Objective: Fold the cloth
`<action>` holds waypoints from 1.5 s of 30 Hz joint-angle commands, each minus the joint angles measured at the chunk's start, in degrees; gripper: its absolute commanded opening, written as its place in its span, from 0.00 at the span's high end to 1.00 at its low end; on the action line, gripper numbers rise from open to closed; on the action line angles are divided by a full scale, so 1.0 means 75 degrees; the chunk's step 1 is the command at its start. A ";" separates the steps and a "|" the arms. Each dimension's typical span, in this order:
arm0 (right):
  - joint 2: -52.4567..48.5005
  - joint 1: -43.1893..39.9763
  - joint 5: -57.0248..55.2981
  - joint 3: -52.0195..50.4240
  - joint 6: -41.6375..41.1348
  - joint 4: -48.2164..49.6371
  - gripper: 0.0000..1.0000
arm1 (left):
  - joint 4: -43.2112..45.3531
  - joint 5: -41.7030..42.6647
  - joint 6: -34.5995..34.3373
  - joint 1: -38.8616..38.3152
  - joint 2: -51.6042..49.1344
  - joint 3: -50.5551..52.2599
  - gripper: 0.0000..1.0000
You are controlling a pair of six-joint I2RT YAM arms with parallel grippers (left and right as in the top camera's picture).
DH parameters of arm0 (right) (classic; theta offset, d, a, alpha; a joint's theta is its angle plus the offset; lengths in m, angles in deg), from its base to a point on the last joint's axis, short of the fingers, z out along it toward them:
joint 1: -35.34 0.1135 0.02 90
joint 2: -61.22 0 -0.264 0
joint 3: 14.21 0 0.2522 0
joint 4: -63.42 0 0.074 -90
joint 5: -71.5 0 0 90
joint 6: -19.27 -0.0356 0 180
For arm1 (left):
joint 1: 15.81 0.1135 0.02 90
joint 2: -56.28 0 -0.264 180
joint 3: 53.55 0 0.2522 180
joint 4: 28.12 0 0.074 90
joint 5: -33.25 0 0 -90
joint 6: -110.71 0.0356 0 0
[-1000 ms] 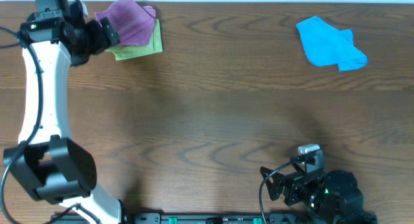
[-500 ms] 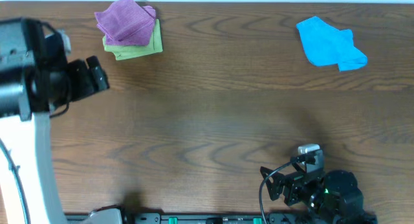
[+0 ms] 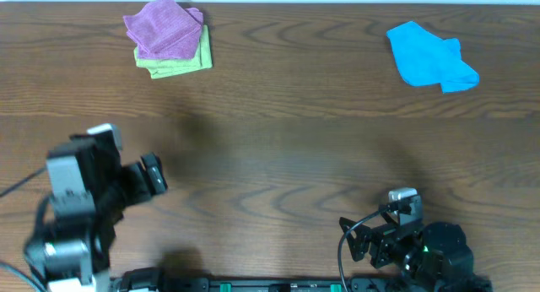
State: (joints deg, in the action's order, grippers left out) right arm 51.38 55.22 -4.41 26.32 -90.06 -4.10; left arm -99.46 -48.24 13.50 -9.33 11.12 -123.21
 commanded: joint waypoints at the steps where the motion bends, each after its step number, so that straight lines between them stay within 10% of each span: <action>1: 0.0041 -0.0055 -0.0050 0.0000 -0.0108 0.0000 0.01 | 0.0423 -0.0213 0.0137 -0.0358 0.0912 0.0982 0.04; 23: 0.0041 -0.0055 -0.0050 -0.0003 -0.0108 0.0000 0.01 | 0.1317 -0.1413 0.0137 -0.0644 0.5578 0.4902 0.04; 45: 0.0041 -0.0055 -0.0050 0.0000 -0.0108 0.0000 0.01 | 0.0764 -0.1323 0.0845 -0.0828 0.5995 0.5569 0.05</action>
State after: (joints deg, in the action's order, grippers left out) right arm 51.38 55.22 -4.43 26.25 -90.06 -4.10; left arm -92.16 -58.23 16.78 -15.23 55.55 -83.98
